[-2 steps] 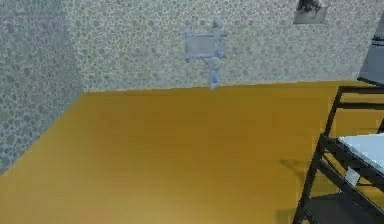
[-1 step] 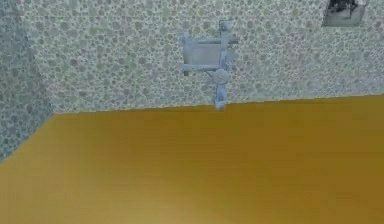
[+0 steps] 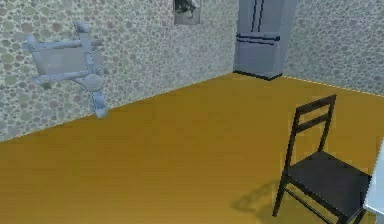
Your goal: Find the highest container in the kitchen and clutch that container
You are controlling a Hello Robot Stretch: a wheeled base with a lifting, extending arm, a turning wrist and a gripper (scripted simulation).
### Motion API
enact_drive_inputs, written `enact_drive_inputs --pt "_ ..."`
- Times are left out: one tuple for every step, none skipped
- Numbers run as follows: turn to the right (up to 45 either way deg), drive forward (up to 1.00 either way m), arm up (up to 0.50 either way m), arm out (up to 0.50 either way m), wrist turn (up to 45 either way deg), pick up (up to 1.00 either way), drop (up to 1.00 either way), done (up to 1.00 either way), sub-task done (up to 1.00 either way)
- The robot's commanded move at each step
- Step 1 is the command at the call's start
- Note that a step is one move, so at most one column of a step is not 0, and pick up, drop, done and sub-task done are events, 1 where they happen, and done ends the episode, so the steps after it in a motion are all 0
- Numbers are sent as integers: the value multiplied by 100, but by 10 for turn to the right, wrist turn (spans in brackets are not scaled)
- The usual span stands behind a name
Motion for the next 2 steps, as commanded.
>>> enact_drive_inputs --pt "0 40 0 0 0 0 0 0 0" --pt "450 0 0 0 0 0 0 0 0"
